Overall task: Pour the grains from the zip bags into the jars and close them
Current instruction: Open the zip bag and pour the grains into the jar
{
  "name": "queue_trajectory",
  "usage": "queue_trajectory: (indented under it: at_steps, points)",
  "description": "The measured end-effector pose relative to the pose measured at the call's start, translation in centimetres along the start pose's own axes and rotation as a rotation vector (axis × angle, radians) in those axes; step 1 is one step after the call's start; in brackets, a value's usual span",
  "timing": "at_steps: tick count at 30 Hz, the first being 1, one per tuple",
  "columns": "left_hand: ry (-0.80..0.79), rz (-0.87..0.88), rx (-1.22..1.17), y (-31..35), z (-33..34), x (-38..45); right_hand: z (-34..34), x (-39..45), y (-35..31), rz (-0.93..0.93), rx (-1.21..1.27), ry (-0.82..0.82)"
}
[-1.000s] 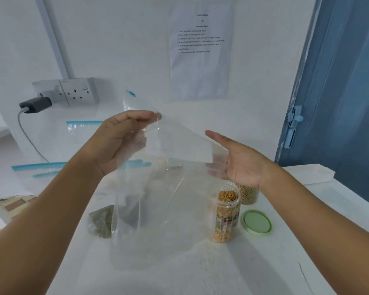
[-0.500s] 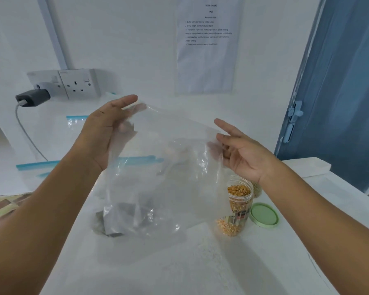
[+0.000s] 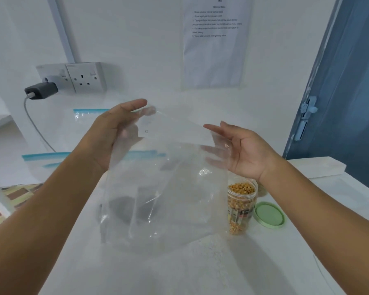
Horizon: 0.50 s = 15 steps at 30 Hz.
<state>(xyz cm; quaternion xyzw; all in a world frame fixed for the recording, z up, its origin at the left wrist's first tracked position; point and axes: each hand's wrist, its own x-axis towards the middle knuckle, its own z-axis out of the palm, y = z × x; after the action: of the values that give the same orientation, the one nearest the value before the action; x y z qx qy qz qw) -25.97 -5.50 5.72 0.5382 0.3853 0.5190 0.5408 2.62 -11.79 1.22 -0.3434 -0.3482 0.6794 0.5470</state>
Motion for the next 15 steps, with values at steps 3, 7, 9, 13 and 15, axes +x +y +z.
queue_trajectory:
  at_steps: [3, 7, 9, 13, 15]
  points:
    - [-0.062, 0.024, -0.067, -0.1, 2.2, -1.6, -1.4, 0.4, -0.9, -0.029, 0.031, 0.022]
    - [0.047, 0.069, -0.070, 0.2, 6.8, -3.0, -4.3, -0.5, -3.2, -0.054, -0.014, 0.011]
    - [0.082, 0.073, -0.070, 0.0, 9.7, -3.6, -6.7, -1.2, -4.7, -0.068, 0.004, -0.006]
    - [0.151, 0.073, -0.110, -1.2, 15.7, -5.1, -11.8, -2.9, -7.7, -0.080, 0.004, -0.047]
    - [0.164, 0.063, -0.123, -1.9, 18.3, -5.7, -14.3, -3.8, -8.6, -0.074, 0.016, -0.048]
